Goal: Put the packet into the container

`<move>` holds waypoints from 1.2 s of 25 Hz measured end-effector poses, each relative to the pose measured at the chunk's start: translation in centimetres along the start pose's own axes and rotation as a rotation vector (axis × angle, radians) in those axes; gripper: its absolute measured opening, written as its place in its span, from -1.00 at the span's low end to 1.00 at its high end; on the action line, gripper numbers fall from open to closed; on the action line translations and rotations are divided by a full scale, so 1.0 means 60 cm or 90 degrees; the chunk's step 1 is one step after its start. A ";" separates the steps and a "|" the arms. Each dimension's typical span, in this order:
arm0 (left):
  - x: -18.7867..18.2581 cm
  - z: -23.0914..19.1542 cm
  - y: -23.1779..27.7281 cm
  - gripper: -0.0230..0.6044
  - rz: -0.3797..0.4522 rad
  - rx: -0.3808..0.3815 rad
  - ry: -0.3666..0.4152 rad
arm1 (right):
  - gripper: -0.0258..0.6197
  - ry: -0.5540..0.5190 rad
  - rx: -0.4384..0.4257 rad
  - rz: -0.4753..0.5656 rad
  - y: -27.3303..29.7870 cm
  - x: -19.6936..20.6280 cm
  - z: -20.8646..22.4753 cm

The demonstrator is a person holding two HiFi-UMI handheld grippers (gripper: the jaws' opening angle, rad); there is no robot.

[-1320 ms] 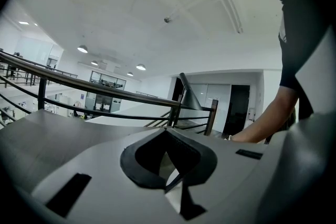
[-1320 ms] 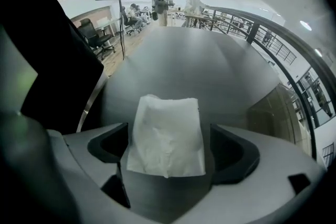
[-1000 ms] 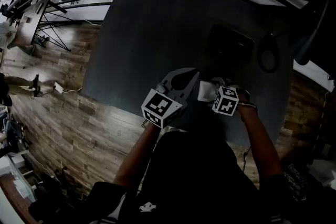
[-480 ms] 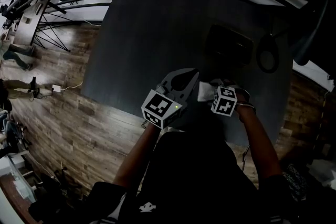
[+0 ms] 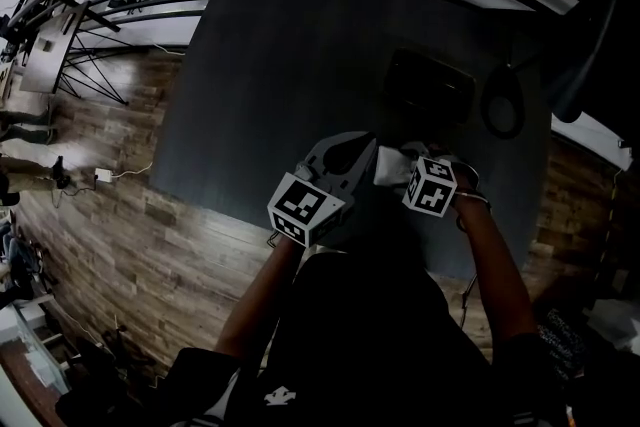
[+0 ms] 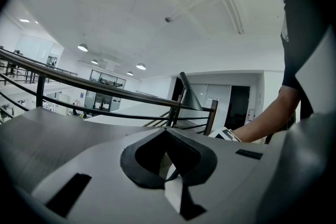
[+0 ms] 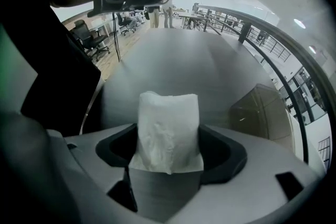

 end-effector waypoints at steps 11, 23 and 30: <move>0.001 0.005 0.014 -0.94 0.000 0.010 0.001 | 0.20 -0.013 0.070 0.003 -0.085 -0.010 0.079; 0.005 0.013 0.013 -0.94 -0.004 0.008 -0.003 | 0.20 -0.011 0.137 -0.021 -0.161 -0.001 0.180; 0.000 0.012 0.014 -0.94 -0.009 0.001 0.003 | 0.20 0.001 0.163 -0.037 -0.173 0.012 0.239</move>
Point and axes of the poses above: the fingertips, and each gripper's own axes: y forward along the fingers, z to its right, x out of its underside, the point moved 10 cm from there along -y, backward along the fingers, and after that the axes turned 1 degree about -x, right-handed, at the moved point
